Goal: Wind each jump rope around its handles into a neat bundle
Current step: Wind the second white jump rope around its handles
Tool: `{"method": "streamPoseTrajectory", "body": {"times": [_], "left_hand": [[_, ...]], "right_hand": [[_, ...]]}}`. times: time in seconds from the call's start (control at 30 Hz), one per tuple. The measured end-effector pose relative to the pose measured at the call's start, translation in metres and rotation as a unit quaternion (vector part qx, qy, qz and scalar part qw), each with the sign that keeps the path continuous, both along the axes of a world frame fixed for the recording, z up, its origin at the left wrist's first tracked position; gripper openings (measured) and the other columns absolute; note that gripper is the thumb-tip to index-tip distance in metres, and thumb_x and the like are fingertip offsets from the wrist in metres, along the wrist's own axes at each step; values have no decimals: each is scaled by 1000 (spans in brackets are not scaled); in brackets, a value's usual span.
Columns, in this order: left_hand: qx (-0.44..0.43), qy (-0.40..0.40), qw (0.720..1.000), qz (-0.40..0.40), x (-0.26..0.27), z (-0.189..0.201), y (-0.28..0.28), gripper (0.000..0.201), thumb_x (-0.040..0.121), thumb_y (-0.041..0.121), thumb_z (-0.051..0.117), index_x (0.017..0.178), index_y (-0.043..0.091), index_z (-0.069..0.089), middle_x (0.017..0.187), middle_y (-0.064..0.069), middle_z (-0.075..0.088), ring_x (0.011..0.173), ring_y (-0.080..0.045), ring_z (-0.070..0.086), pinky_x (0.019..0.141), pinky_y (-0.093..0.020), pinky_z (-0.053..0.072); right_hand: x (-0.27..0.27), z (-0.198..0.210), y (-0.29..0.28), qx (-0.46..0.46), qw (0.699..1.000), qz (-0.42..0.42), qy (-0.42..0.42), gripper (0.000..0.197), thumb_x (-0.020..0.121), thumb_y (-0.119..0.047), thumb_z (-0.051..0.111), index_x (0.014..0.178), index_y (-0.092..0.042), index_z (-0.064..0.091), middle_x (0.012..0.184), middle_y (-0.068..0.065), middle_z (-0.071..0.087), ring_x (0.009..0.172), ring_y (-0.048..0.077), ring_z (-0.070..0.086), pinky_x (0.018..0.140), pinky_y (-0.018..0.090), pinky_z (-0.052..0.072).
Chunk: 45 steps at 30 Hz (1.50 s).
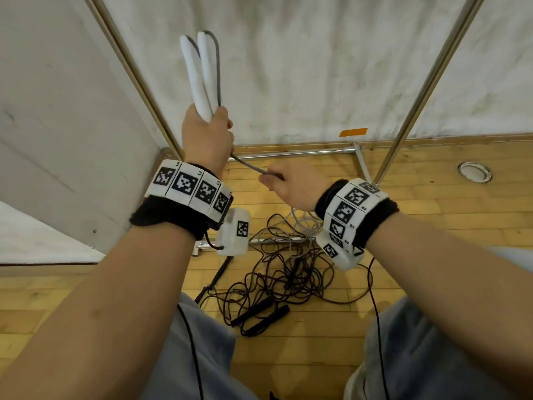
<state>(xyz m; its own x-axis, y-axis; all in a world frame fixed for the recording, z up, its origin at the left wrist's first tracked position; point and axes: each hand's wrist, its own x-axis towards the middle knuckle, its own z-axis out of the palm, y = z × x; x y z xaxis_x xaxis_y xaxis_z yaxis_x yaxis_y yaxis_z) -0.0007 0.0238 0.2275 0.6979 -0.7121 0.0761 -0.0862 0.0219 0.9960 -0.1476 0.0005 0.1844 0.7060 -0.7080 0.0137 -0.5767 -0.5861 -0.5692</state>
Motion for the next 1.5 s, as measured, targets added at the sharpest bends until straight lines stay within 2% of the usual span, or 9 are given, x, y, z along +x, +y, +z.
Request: {"method": "streamPoseTrajectory", "body": {"times": [0.13, 0.3, 0.47, 0.67, 0.8, 0.9, 1.1, 1.3, 1.5], "left_hand": [[42, -84, 995, 39, 16, -3, 4, 8, 93, 17, 48, 97, 10, 47, 89, -11, 55, 71, -27, 60, 69, -41, 55], [142, -312, 938, 60, 34, -7, 17, 30, 97, 22, 48, 120, 3, 47, 100, -7, 54, 84, -20, 46, 70, -31, 37], [274, -405, 865, -113, 40, -13, 31, 30, 98, 38, 46, 113, 12, 49, 86, -1, 58, 66, -17, 53, 55, -29, 38], [277, -430, 801, -311, 18, -12, 38, 51, 86, 68, 44, 89, 18, 57, 74, -2, 61, 64, -17, 58, 56, -31, 45], [322, -511, 719, -343, 2, -18, 42, 15, 93, 31, 51, 98, 17, 53, 81, -2, 57, 66, -15, 50, 54, -30, 34], [321, -502, 709, -377, -8, -20, 44, 19, 91, 20, 49, 111, 22, 47, 85, 2, 53, 71, -17, 50, 59, -29, 36], [211, -387, 788, -430, -5, 0, 47, 35, 87, 5, 54, 74, 36, 40, 72, 10, 47, 65, -10, 45, 57, -27, 35], [134, -170, 899, -381, -6, 9, 41, 34, 90, 5, 57, 123, 12, 54, 73, 4, 47, 57, -9, 43, 52, -25, 38], [85, 26, 969, -230, -5, 8, 29, 21, 93, 10, 52, 109, 8, 40, 70, -4, 51, 46, -12, 32, 42, -24, 27]], "right_hand": [[-9, 6, 0, 9, 1000, 0, 13, 46, 95, -46, 44, 63, -13, 48, 54, -1, 41, 49, 15, 39, 46, 28, 27], [-28, 15, 0, -38, 999, -6, -3, 38, 95, -35, 48, 62, -18, 43, 56, -5, 39, 51, 12, 37, 49, 27, 26], [-49, 31, -5, -89, 991, -58, -86, 30, 97, -30, 48, 67, -26, 46, 56, -10, 41, 52, 3, 38, 50, 12, 30], [-48, 46, -9, -131, 972, -108, -164, 31, 95, -29, 50, 79, -6, 62, 62, 3, 50, 56, 11, 43, 56, 22, 32], [-40, 54, -16, -133, 966, -122, -185, 33, 93, -29, 54, 76, -2, 64, 56, -4, 44, 50, 1, 40, 52, 14, 28], [-41, 55, -29, -83, 969, -148, -181, 33, 87, -37, 61, 70, -8, 66, 53, -7, 42, 46, -1, 39, 48, 11, 28], [-58, 43, -54, 120, 961, -153, -199, 41, 86, -42, 62, 71, -4, 66, 57, 5, 46, 56, 19, 39, 57, 29, 31], [-39, 17, -45, 233, 919, -146, -282, 18, 90, -24, 61, 72, -23, 64, 49, -11, 37, 44, 8, 26, 41, 21, 21], [-17, 9, -23, 133, 970, -110, -173, 23, 94, -31, 52, 75, -27, 65, 54, -7, 43, 39, 2, 34, 41, 15, 30]]}}
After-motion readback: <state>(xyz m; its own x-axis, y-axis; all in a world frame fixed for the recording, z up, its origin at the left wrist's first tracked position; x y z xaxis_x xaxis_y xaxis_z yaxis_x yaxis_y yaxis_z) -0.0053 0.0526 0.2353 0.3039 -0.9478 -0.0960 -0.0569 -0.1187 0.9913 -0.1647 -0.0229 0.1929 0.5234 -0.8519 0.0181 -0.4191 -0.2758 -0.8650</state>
